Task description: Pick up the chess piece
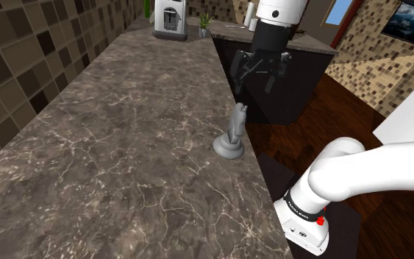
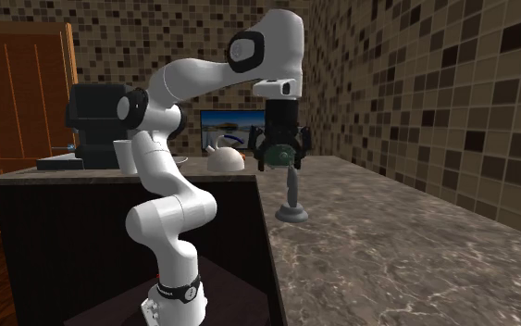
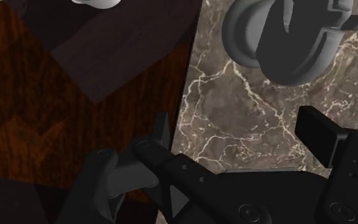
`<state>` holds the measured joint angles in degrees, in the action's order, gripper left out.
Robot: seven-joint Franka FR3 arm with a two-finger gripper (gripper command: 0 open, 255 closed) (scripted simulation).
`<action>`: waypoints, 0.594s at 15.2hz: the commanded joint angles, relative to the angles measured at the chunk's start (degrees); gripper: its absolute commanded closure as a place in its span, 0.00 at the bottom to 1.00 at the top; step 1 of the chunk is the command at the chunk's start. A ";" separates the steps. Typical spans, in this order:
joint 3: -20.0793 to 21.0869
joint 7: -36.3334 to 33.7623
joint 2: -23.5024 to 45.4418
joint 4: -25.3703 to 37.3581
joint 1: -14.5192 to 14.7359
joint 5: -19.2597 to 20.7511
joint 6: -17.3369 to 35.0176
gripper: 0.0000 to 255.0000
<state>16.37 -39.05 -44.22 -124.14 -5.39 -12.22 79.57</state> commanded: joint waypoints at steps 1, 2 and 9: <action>3.42 -7.88 0.97 1.94 -1.36 -2.54 -0.93 0.00; 5.10 -11.57 1.86 3.34 -2.11 -3.64 -1.33 0.00; 8.36 -16.86 1.93 0.87 -3.05 -5.96 1.48 0.00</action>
<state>24.55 -55.84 -41.96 -122.36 -8.52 -17.97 80.44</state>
